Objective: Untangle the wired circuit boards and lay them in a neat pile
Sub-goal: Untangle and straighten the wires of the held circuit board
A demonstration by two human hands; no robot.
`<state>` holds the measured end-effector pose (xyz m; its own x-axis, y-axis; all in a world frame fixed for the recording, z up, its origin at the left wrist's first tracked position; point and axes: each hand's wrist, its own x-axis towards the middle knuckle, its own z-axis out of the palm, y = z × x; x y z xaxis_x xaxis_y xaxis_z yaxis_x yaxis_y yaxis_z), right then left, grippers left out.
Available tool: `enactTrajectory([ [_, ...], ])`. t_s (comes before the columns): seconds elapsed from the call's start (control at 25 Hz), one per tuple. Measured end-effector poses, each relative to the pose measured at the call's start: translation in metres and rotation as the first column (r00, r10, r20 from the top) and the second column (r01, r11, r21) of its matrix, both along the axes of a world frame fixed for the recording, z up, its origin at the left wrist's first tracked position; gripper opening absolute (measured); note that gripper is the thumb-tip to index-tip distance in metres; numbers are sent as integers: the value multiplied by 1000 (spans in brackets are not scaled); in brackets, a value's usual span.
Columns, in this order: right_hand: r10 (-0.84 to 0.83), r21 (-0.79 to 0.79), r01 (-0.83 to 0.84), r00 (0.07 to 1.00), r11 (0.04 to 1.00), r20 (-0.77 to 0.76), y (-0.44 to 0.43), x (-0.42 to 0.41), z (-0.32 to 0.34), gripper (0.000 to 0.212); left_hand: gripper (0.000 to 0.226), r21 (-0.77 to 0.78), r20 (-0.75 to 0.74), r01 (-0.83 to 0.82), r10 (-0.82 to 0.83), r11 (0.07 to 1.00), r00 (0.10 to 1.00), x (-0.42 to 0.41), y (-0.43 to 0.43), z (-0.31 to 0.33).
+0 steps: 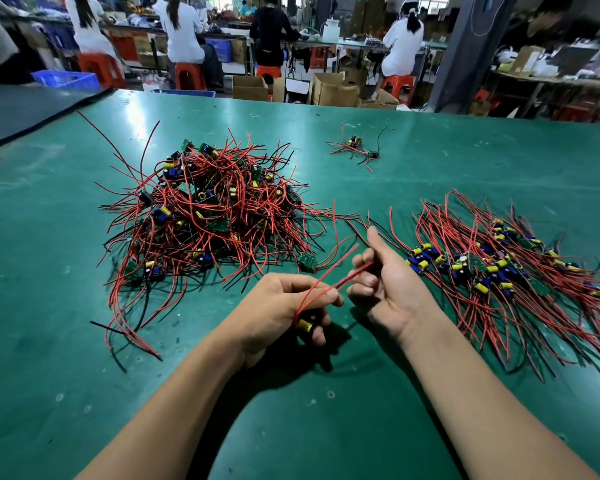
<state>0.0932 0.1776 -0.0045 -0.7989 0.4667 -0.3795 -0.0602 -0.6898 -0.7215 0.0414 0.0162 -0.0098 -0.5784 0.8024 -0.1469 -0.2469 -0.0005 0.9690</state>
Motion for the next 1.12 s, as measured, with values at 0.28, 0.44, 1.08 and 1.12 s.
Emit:
enactTrajectory([
  [0.28, 151, 311, -183, 981, 933, 123, -4, 2, -7, 58, 16, 113, 145, -194, 177, 974, 973, -1, 3, -3],
  [0.44, 138, 614, -175, 985, 769, 108, -16, 5, -13, 18, 13, 190, 49, -345, 342, 919, 938, -8, 0, 1],
  [1.08, 57, 963, 124, 988, 238, -141, -38, 8, -17, 8, 4, 242, -86, -562, 595, 791, 799, -6, 2, 6],
  [1.12, 41, 946, 124, 989, 301, -143, -36, 8, -16, 9, 7, 229, -65, -572, 599, 788, 798, -6, 1, 6],
])
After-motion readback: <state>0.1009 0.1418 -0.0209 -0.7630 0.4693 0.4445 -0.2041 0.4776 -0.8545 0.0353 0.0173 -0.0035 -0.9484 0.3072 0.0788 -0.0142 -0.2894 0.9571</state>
